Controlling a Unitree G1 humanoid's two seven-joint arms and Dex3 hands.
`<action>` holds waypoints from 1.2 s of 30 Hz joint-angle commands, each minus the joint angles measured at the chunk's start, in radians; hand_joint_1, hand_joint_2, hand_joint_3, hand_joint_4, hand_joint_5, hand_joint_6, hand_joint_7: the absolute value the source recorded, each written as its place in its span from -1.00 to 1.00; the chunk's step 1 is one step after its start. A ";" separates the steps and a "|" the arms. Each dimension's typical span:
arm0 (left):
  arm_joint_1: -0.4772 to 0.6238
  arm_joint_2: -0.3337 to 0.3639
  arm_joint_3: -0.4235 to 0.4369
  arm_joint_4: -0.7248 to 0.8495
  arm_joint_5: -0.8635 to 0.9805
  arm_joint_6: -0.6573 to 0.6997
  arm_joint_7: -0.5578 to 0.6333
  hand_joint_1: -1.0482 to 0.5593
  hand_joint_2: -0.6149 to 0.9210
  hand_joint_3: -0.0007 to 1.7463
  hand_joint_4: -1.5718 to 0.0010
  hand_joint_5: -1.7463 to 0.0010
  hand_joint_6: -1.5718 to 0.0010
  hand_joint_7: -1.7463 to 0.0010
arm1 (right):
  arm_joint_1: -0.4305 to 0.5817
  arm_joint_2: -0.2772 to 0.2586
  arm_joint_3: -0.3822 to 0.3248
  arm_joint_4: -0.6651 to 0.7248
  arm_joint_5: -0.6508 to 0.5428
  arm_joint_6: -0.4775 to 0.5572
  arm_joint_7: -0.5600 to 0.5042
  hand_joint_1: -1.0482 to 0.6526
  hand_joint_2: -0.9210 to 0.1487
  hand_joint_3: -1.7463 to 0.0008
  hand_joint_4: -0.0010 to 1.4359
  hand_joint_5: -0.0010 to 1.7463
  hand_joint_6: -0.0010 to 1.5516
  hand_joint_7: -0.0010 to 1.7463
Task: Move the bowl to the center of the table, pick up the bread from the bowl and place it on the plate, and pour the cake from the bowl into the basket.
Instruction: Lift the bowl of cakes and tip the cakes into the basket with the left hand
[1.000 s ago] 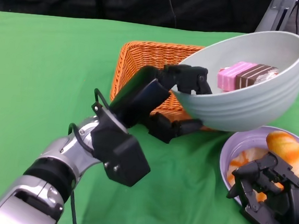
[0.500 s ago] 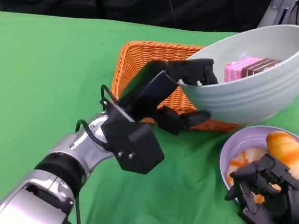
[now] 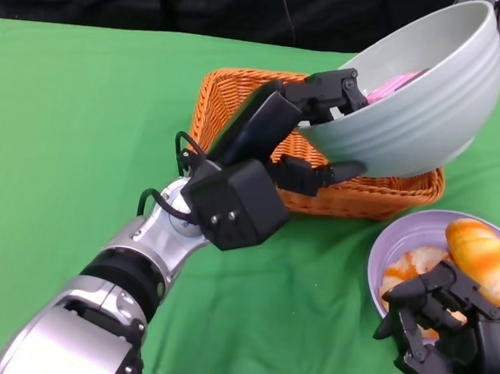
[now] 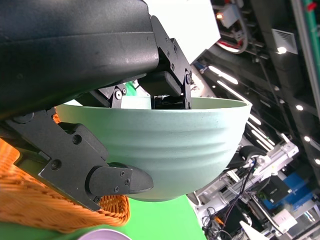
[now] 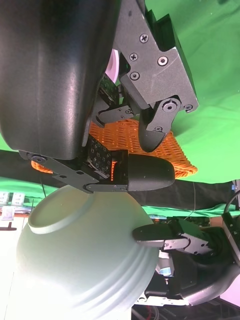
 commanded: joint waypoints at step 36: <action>-0.071 -0.152 0.241 -0.071 -0.376 0.286 -0.288 0.16 0.90 -0.22 0.13 -1.00 0.29 -0.83 | -0.019 -0.027 -0.013 0.014 0.007 -0.028 0.012 0.13 -0.77 0.22 0.03 0.79 -0.10 0.43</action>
